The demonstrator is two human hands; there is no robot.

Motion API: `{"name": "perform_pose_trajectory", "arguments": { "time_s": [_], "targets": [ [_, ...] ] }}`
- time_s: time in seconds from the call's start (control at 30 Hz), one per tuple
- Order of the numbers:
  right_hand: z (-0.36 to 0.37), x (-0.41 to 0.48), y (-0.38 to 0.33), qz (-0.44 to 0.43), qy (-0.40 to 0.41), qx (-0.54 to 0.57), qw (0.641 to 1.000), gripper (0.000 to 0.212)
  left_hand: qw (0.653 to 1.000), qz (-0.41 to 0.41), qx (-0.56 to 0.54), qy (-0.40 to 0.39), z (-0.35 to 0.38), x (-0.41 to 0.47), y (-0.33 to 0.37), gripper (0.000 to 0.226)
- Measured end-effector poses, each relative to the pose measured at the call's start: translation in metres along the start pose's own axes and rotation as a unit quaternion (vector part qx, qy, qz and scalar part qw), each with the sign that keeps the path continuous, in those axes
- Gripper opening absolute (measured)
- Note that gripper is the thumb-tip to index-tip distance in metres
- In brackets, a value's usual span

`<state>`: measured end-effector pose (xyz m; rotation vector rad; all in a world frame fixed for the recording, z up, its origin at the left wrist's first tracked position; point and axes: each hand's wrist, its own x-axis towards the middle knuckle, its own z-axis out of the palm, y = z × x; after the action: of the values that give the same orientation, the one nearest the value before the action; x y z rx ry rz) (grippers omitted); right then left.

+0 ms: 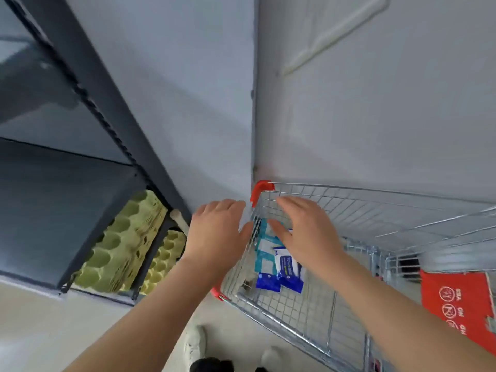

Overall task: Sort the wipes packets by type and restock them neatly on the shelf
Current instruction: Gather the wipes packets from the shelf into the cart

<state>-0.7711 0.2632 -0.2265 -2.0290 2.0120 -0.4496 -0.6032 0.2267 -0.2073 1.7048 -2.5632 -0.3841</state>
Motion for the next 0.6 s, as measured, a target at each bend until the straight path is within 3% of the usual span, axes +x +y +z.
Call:
{"name": "perform_pose_trajectory", "arguments": {
  "time_s": [0.37, 0.6],
  "targets": [
    [-0.082, 0.016, -0.226, -0.158, 0.127, 0.033, 0.979, 0.045, 0.969, -0.055, -0.013, 0.242, -0.172, -0.119, -0.122, 0.046],
    [-0.074, 0.026, -0.381, -0.181, 0.148, 0.074, 0.970, 0.048, 0.959, -0.085, -0.007, 0.272, -0.242, -0.180, -0.249, 0.051]
  ]
}}
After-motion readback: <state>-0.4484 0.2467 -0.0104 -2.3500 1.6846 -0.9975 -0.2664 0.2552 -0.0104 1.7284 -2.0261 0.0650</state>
